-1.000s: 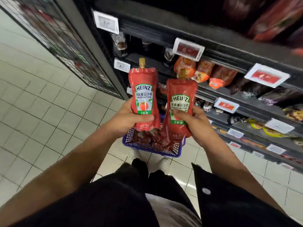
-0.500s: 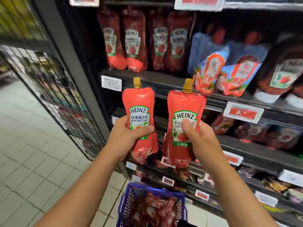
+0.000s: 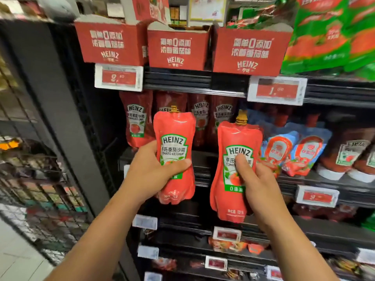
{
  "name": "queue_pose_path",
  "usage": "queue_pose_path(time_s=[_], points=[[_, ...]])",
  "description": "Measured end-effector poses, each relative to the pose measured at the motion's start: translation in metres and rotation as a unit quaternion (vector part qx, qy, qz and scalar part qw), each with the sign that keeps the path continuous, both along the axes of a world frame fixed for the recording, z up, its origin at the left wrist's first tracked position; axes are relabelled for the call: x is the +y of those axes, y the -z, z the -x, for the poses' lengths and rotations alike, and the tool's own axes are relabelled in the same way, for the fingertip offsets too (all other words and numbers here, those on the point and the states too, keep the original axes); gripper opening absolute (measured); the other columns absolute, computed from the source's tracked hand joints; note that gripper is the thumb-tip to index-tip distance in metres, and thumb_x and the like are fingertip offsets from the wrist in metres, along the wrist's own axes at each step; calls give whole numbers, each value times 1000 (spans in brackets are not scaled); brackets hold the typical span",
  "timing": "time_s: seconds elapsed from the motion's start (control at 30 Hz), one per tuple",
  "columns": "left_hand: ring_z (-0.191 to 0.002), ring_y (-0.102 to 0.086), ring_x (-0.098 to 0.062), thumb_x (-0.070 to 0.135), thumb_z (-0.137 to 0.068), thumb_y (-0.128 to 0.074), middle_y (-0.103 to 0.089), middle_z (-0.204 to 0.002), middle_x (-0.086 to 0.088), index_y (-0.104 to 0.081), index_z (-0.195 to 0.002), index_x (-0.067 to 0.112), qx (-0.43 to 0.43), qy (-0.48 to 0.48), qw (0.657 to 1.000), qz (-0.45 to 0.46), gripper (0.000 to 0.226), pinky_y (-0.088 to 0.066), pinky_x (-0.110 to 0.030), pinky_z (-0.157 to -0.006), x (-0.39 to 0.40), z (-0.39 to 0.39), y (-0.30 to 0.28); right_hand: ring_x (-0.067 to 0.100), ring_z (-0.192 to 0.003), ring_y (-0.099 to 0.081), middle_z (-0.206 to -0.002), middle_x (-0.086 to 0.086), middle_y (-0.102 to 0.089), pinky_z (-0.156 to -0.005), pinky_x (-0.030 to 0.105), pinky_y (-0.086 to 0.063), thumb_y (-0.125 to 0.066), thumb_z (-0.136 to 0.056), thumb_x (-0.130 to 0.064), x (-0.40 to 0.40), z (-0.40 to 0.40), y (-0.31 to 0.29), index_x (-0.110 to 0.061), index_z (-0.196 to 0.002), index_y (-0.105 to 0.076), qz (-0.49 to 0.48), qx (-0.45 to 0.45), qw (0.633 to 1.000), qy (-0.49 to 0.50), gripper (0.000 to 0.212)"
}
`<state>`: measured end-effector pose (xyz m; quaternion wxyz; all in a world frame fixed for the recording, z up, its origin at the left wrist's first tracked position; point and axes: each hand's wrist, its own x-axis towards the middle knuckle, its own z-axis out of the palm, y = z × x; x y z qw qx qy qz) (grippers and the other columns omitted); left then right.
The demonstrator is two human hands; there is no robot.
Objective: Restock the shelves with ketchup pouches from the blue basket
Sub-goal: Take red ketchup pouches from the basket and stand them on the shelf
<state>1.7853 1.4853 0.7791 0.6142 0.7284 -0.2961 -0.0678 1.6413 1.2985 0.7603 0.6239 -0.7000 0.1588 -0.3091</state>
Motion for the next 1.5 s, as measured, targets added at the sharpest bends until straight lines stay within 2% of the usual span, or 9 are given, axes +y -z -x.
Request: queue_pose_path(time_s=[0.23, 0.5, 0.6, 0.77, 0.87, 0.97, 1.13, 1.27, 1.5], points=[[-74, -70, 5, 38, -71, -89, -74, -83, 23, -69, -93, 29, -76, 46, 994, -67, 31, -52, -14, -64, -35, -37, -20, 17, -83, -75, -93, 0, -78, -68, 27, -57, -63, -85, -60, -7, -38, -12, -25, -101, -68, 36, -45, 994, 90, 39], [-69, -64, 5, 53, -66, -84, -68, -72, 11, -57, -80, 22, -115, -61, 989, -74, 43, -48, -14, -52, -59, -44, -11, -5, -62, -61, -69, -22, -65, -54, 11, -42, -56, -75, -80, -26, -66, -20, -23, -75, -56, 137, -18, 968, 211, 56], [-73, -65, 7, 60, -63, -81, -67, -86, 29, -55, -83, 29, -109, -47, 992, -48, 45, -49, -12, -57, -58, -40, -6, -1, -61, -59, -66, -14, -62, -54, 14, -42, -51, -74, -87, -29, -72, -14, -19, -78, -56, 160, -11, 965, 208, 69], [-95, -66, 0, 55, -66, -82, -69, -100, 19, -52, -110, 39, -147, -30, 988, -32, 56, -52, -19, -75, -50, -31, 13, -6, -70, -61, -73, -26, -64, -59, 13, -42, -47, -81, -80, -30, -70, -5, -26, -80, -49, 208, 13, 960, 189, 54], [-115, -52, -1, 53, -73, -80, -56, -119, 19, -48, -134, 32, -201, -53, 977, -48, 72, -42, -11, -94, -44, -22, 26, 5, -78, -65, -76, -16, -66, -70, 33, -51, -46, -83, -77, -30, -64, -6, -27, -85, -47, 269, 58, 946, 171, 50], [-117, -47, -11, 66, -77, -62, -52, -124, 8, -45, -143, 17, -228, -94, 965, -87, 84, -41, -27, -103, -44, -15, 29, 20, -96, -65, -101, -3, -69, -83, 41, -54, -45, -85, -76, -28, -56, -6, -30, -106, -47, 305, 103, 937, 137, 50], [-111, -45, -23, 73, -75, -54, -44, -120, -6, -47, -140, 4, -264, -172, 939, -137, 95, -44, -38, -100, -53, -6, 23, 20, -91, -57, -94, -5, -56, -74, 38, -50, -54, -86, -72, -20, -44, -7, -29, -100, -43, 362, 135, 905, 175, 46], [-117, -50, -24, 57, -75, -77, -43, -123, -4, -39, -145, 4, -221, -176, 952, -121, 95, -47, -42, -103, -63, -4, 22, 24, -93, -61, -99, 2, -61, -75, 38, -53, -63, -86, -63, -20, -47, -10, -20, -109, -46, 338, 154, 909, 188, 51], [-119, -42, -25, 48, -79, -79, -49, -128, -12, -42, -144, 4, -299, -245, 917, -99, 86, -36, -29, -104, -65, 4, 33, 31, -95, -59, -100, 11, -62, -70, 30, -37, -65, -93, -43, -18, -57, -4, -11, -117, -45, 349, 166, 893, 230, 45]])
